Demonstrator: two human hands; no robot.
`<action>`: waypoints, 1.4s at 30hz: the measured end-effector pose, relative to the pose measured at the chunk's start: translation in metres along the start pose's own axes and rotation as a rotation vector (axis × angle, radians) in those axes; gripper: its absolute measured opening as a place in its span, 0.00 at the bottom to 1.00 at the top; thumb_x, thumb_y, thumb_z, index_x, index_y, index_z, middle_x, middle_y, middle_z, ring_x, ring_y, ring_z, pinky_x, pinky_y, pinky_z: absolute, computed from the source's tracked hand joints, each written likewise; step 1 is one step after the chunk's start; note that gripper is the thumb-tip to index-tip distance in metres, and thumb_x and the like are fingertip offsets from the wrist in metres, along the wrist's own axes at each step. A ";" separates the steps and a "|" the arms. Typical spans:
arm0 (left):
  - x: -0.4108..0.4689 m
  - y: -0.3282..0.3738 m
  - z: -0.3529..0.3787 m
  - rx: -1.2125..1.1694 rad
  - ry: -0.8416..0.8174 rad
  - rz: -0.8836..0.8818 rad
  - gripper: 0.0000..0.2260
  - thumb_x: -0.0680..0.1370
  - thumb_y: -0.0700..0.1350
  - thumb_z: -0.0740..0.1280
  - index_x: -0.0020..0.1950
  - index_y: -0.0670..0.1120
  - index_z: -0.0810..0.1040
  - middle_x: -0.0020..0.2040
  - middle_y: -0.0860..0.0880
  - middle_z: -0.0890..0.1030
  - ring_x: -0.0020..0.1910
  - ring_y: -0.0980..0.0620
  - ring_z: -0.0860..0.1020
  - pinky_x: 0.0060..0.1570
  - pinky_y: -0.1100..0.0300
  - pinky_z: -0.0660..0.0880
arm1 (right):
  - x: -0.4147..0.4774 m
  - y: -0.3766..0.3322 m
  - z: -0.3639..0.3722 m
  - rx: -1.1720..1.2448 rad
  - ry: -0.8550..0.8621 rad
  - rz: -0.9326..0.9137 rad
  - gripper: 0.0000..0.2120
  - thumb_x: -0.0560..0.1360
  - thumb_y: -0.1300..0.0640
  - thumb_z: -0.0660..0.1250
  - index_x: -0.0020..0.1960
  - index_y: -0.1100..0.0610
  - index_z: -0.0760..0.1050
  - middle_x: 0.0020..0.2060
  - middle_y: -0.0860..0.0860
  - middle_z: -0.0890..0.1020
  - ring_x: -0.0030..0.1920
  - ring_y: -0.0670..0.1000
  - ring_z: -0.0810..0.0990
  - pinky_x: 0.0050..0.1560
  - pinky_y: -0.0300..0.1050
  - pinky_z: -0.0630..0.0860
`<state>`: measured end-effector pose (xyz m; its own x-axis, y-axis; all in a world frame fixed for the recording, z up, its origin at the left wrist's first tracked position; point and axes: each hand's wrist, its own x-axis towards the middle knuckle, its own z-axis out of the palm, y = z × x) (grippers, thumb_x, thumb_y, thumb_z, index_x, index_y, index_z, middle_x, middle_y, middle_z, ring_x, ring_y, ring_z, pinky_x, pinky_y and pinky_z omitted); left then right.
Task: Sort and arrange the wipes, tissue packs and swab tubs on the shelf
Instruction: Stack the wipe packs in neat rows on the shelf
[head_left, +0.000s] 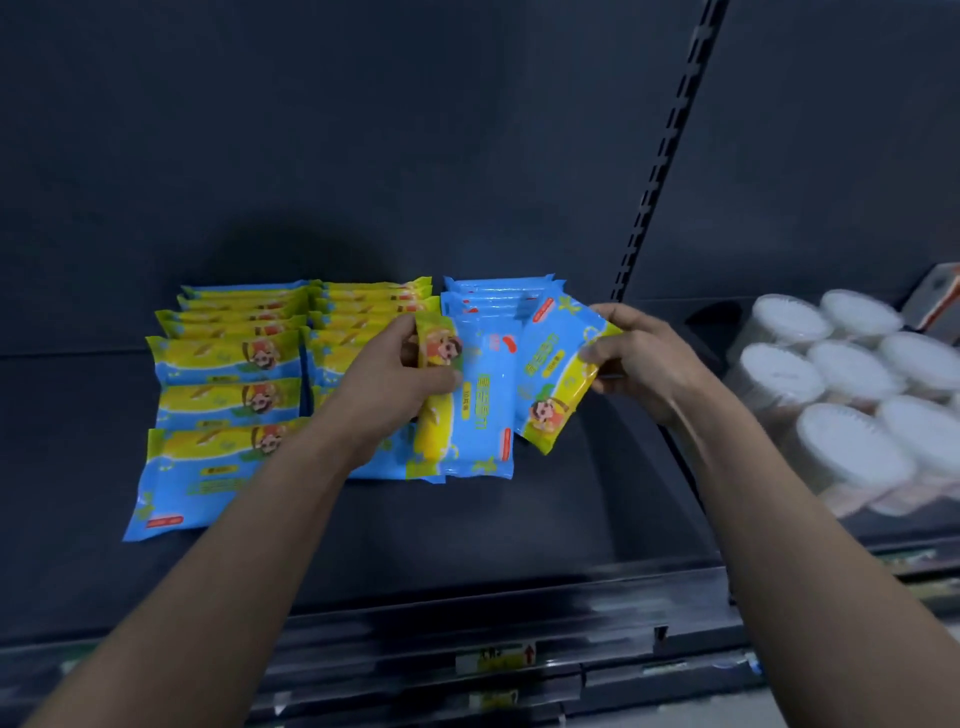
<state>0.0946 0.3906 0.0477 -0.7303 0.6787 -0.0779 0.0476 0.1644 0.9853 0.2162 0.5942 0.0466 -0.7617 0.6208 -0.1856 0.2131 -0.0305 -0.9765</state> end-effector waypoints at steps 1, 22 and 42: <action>0.000 -0.001 0.000 -0.022 -0.004 0.005 0.14 0.71 0.33 0.70 0.50 0.49 0.75 0.47 0.49 0.82 0.42 0.54 0.80 0.36 0.60 0.77 | -0.002 0.001 0.001 0.003 0.000 0.009 0.14 0.69 0.71 0.64 0.43 0.52 0.76 0.31 0.50 0.81 0.31 0.50 0.77 0.30 0.39 0.74; -0.025 -0.036 0.020 0.621 -0.020 0.081 0.16 0.71 0.47 0.72 0.51 0.43 0.70 0.45 0.47 0.75 0.43 0.47 0.74 0.43 0.51 0.71 | -0.028 0.052 0.008 -0.079 -0.045 0.035 0.19 0.66 0.77 0.66 0.47 0.55 0.78 0.44 0.51 0.84 0.46 0.52 0.82 0.50 0.46 0.77; -0.015 -0.050 0.059 0.785 0.112 0.028 0.26 0.70 0.53 0.72 0.60 0.44 0.67 0.56 0.46 0.78 0.53 0.43 0.76 0.50 0.49 0.74 | -0.009 0.028 0.013 -0.888 -0.003 -0.186 0.38 0.63 0.58 0.75 0.67 0.53 0.58 0.58 0.50 0.67 0.61 0.54 0.67 0.63 0.51 0.69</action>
<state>0.1432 0.4146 -0.0092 -0.7843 0.6204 0.0022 0.5027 0.6335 0.5882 0.2212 0.5776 0.0197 -0.8322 0.5534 -0.0349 0.4793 0.6862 -0.5473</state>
